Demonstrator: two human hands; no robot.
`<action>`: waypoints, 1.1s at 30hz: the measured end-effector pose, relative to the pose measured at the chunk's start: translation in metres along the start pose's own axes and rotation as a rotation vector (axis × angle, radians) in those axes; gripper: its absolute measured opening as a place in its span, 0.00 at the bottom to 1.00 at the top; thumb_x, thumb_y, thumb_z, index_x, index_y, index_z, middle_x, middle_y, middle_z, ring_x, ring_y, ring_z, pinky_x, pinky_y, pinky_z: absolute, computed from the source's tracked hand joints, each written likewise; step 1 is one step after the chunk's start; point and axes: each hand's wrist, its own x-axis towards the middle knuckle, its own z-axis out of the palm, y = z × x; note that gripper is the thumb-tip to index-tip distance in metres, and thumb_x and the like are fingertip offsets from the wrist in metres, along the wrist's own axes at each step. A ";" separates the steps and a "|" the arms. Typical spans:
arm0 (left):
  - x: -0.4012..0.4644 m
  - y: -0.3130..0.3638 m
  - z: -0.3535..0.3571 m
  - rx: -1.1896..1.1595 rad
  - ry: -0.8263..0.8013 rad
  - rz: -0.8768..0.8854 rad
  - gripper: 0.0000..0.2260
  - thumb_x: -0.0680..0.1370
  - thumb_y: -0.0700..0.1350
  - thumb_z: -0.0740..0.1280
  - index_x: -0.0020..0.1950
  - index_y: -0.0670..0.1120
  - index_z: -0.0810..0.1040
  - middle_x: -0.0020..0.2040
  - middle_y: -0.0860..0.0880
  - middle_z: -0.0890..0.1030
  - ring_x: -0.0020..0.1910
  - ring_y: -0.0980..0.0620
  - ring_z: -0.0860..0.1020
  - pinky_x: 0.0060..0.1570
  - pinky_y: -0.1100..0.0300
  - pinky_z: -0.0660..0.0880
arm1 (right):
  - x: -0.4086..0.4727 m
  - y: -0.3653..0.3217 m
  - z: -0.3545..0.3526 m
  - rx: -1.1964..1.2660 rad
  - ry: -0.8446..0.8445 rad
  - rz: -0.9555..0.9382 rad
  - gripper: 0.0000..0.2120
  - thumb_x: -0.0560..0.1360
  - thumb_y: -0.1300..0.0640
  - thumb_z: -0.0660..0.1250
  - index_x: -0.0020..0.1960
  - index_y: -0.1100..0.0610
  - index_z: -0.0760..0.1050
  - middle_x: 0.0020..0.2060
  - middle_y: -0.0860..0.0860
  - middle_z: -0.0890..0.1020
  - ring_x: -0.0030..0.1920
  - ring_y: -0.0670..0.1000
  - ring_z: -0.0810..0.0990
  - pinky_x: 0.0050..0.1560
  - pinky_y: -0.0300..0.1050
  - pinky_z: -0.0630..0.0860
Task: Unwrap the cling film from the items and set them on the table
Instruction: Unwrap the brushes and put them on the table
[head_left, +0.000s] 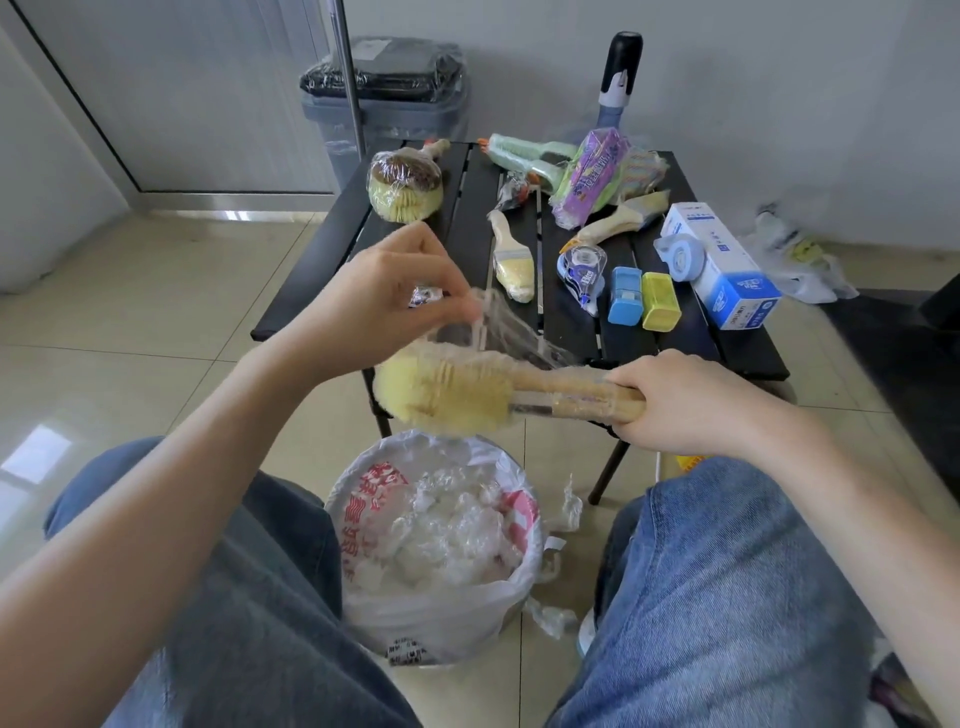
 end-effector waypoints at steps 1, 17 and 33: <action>0.001 -0.001 0.000 -0.032 -0.023 -0.043 0.11 0.74 0.58 0.64 0.44 0.51 0.79 0.43 0.57 0.73 0.32 0.57 0.69 0.34 0.67 0.67 | -0.001 -0.001 0.001 -0.029 -0.001 -0.025 0.02 0.72 0.54 0.65 0.42 0.49 0.75 0.35 0.46 0.77 0.41 0.50 0.78 0.36 0.45 0.72; -0.049 -0.023 0.061 -0.461 -0.429 -0.515 0.17 0.77 0.58 0.64 0.51 0.45 0.79 0.50 0.45 0.79 0.47 0.49 0.78 0.48 0.66 0.74 | -0.001 0.013 0.019 0.640 0.094 -0.099 0.10 0.71 0.65 0.68 0.35 0.53 0.74 0.30 0.48 0.74 0.34 0.47 0.70 0.41 0.46 0.65; -0.044 0.062 0.005 -0.478 0.163 0.009 0.12 0.71 0.34 0.55 0.49 0.48 0.69 0.35 0.46 0.76 0.32 0.45 0.76 0.31 0.47 0.76 | 0.012 0.014 0.018 0.272 0.228 0.176 0.05 0.75 0.52 0.65 0.41 0.48 0.71 0.36 0.50 0.76 0.42 0.58 0.76 0.39 0.46 0.68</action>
